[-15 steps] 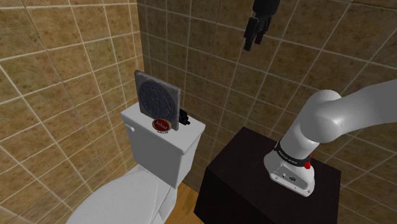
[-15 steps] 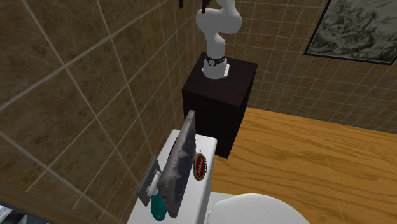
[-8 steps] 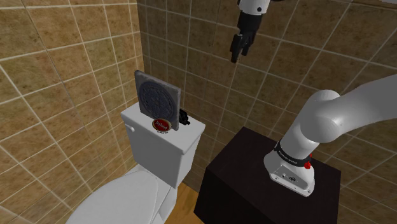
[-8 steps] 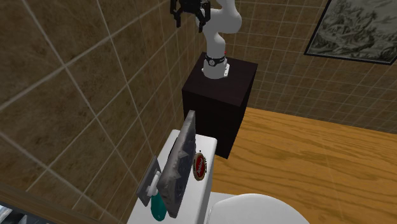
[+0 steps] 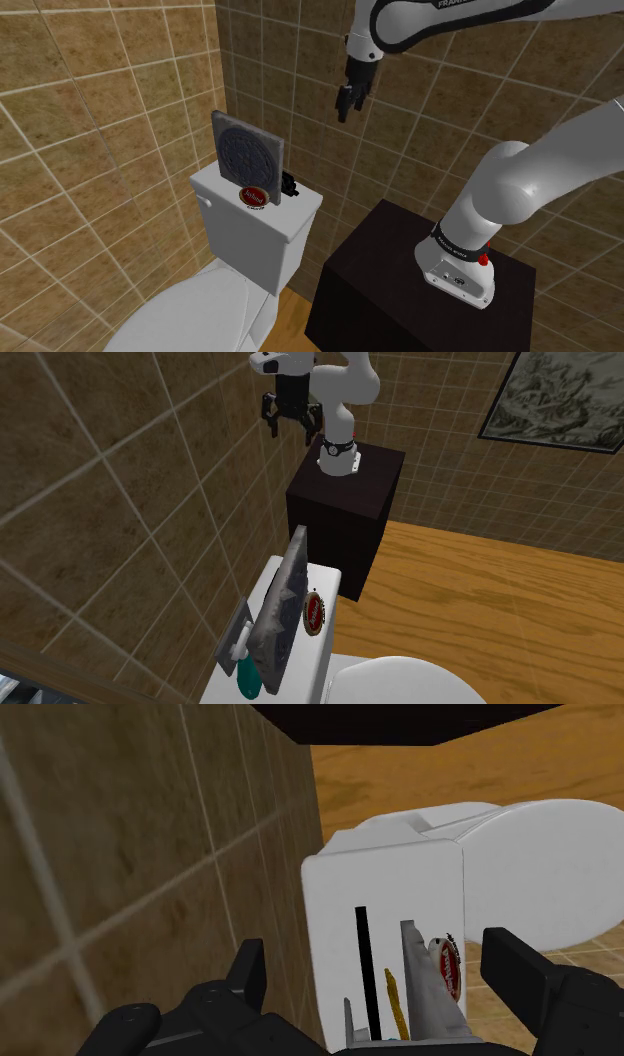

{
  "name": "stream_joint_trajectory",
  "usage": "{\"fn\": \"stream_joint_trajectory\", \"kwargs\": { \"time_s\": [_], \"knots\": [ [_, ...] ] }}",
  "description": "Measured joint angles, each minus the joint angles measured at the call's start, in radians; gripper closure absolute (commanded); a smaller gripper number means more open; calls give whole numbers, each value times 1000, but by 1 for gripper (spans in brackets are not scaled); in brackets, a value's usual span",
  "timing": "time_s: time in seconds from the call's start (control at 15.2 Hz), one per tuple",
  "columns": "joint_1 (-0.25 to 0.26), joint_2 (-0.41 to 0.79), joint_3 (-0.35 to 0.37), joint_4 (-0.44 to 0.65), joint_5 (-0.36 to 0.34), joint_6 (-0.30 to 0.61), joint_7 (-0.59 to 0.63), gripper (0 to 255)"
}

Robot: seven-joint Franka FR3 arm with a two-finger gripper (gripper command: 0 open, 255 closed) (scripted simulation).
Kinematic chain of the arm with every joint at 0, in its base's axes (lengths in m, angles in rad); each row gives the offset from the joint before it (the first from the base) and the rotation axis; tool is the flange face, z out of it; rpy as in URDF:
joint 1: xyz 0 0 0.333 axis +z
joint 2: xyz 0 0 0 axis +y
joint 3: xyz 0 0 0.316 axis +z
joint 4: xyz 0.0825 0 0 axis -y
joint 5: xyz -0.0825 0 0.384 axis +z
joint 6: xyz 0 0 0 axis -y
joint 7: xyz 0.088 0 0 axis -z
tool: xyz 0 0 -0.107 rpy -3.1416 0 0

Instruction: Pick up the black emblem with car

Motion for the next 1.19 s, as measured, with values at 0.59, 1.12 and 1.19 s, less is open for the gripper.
{"fn": "stream_joint_trajectory", "kwargs": {
  "time_s": [0.59,1.12,1.19],
  "knots": [
    [2,313,8,14,-15,311,7,0],
    [6,627,12,131,-46,518,22,0],
    [6,661,12,142,-50,543,23,0]
  ]
}}
